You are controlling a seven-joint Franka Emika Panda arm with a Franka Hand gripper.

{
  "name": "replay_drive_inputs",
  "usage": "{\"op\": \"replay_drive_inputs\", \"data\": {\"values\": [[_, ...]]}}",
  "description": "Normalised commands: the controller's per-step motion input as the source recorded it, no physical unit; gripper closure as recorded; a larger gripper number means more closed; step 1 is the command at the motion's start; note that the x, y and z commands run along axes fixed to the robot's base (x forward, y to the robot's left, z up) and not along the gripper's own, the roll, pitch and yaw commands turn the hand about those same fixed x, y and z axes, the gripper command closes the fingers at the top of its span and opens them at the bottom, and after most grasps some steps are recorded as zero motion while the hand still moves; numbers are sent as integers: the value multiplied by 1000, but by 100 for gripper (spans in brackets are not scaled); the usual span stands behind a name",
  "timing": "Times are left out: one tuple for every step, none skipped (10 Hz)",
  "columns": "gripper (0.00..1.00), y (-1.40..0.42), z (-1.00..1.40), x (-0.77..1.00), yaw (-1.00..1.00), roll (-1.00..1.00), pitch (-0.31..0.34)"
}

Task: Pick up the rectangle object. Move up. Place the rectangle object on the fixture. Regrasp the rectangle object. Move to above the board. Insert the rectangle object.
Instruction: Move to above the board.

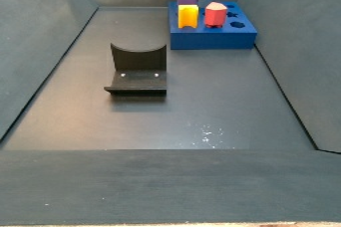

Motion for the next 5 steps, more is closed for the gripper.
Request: {"op": "replay_drive_inputs", "data": {"values": [[100, -582, -52, -462, -5, -1000, -130], [100, -393, -36, -342, -5, -1000, -131], [100, -160, -18, -184, -22, -1000, -130], [100, -85, -12, -124, -29, -1000, -133], [100, -15, -6, -82, -32, -1000, -141]]}}
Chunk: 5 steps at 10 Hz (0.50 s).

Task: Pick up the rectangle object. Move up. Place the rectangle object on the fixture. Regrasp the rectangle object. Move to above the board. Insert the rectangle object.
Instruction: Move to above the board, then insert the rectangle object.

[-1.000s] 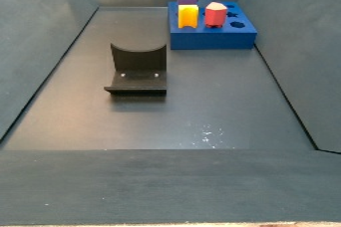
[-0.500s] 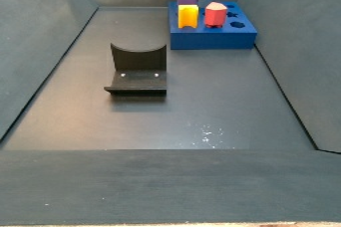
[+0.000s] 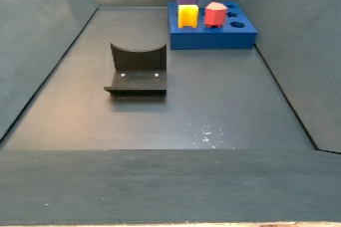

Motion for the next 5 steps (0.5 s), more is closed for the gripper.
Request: {"op": "replay_drive_inputs", "data": {"values": [[100, 7, -7, -64, -38, -954, -140], [100, 17, -4, -54, -24, -649, -105], [100, 18, -5, -49, -23, -504, -86], [100, 8, -4, -32, -16, -290, -50], [100, -6, 0, 0, 0, -6, 0]]}}
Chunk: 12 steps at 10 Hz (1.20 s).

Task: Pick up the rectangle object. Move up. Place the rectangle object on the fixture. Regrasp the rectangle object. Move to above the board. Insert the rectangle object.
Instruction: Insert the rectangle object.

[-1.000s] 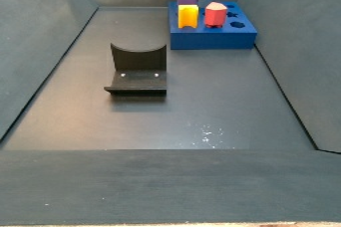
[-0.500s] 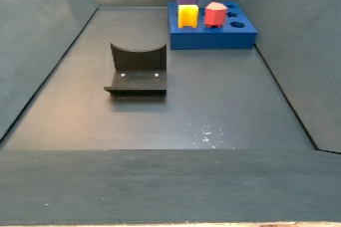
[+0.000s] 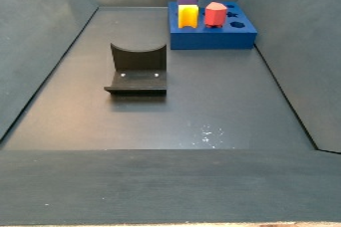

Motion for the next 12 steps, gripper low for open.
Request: {"op": "replay_drive_inputs", "data": {"values": [[100, -311, -26, -137, 200, 27, -27], [100, -740, -126, -477, 243, 221, -94], [100, -840, -226, -511, 243, 214, -111], [100, -789, -240, -311, 340, 127, -133], [100, -357, -303, 0, 523, 0, -34], [100, -131, -403, 237, 866, 0, 0], [100, -29, -351, 237, 900, -4, 0], [100, -131, -337, 203, 829, 0, 0], [100, -217, -297, 40, 640, 0, 0], [100, -391, -386, 0, 411, 76, -47], [100, -229, -434, 0, 286, 61, -61], [100, -143, -649, -14, 197, 167, -106]]}}
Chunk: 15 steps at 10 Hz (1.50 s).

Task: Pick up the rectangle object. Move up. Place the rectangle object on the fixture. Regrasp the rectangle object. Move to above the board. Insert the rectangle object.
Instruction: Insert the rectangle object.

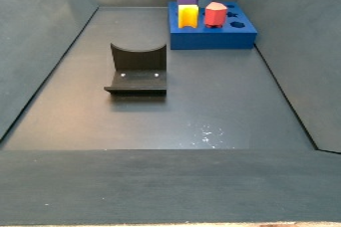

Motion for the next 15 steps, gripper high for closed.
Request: {"op": "replay_drive_inputs", "data": {"values": [[100, -60, -803, 0, 183, 223, -107], [100, -74, -671, -69, 11, 219, -147], [100, -46, -100, -209, -200, 97, -60], [100, -100, 0, -334, -377, 67, -139], [100, -17, 0, -366, -551, 0, -224], [100, 0, 0, -437, -454, 0, -276], [100, 0, 146, -600, -269, 0, -233], [100, -43, 63, 137, -74, 0, 0], [100, -151, 26, 760, -231, 60, 54], [100, -91, 9, 717, -260, 79, 74], [100, -57, 31, 643, -260, 83, 130], [100, -63, 14, 603, -291, 74, 103], [100, -46, 0, 534, -286, 73, 94], [100, -83, 0, 497, -257, 74, 70], [100, -57, 0, 291, 0, 29, 51]]}}
